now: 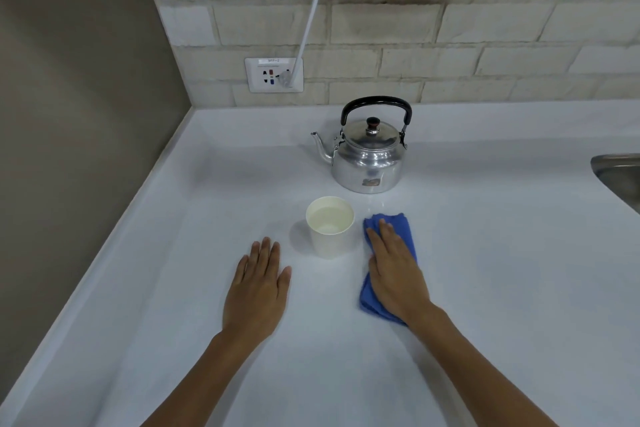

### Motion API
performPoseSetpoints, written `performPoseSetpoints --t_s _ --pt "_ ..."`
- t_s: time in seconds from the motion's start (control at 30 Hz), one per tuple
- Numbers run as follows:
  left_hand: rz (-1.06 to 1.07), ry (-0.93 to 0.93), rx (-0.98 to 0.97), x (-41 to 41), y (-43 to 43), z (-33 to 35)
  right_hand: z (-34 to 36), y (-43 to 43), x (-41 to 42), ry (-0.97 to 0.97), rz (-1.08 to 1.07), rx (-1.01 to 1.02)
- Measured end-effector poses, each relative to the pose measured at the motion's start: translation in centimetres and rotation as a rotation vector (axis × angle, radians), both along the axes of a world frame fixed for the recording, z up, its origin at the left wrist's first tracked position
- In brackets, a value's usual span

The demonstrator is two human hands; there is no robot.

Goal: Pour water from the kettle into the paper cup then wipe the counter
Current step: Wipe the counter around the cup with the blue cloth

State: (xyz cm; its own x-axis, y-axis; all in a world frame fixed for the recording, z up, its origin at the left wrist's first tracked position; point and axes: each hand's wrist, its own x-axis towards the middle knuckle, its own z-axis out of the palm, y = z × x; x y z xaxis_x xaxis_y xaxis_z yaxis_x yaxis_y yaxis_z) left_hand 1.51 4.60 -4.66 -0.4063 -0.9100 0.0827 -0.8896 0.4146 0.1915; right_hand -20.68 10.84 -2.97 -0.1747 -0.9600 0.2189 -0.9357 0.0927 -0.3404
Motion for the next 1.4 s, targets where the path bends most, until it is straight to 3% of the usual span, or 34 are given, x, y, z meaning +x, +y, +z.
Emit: performPoseSetpoints --t_s 0.17,0.33,0.5,0.77,1.07,1.23,1.33,1.4 --pt "-0.012 0.044 0.009 0.1 -0.2 -0.3 -0.7 1.9 -1.0 -0.125 0.104 -0.020" --pt "0.000 0.031 0.000 -0.1 -0.3 -0.2 0.5 -1.6 -6.4 -0.204 -0.052 0.001" --pt "0.013 0.030 -0.024 -0.2 -0.3 -0.2 0.5 -4.0 -5.9 -0.105 -0.083 0.069" --pt "0.004 0.053 0.004 -0.1 -0.3 -0.3 -0.9 1.2 -4.1 -0.082 0.228 0.019" --pt "0.009 0.034 -0.024 -0.3 -0.1 0.0 1.0 -6.3 -3.9 -0.151 0.346 0.123" --pt "0.009 0.077 0.026 0.1 -0.4 -0.3 -0.8 -4.8 -5.4 -0.094 0.449 0.074" --pt "0.001 0.059 0.011 0.0 -0.4 -0.3 -0.8 -3.5 -9.8 0.048 0.347 -0.036" --pt "0.006 0.043 -0.005 0.0 -0.3 -0.3 0.2 -3.0 -12.1 0.078 0.217 0.015"
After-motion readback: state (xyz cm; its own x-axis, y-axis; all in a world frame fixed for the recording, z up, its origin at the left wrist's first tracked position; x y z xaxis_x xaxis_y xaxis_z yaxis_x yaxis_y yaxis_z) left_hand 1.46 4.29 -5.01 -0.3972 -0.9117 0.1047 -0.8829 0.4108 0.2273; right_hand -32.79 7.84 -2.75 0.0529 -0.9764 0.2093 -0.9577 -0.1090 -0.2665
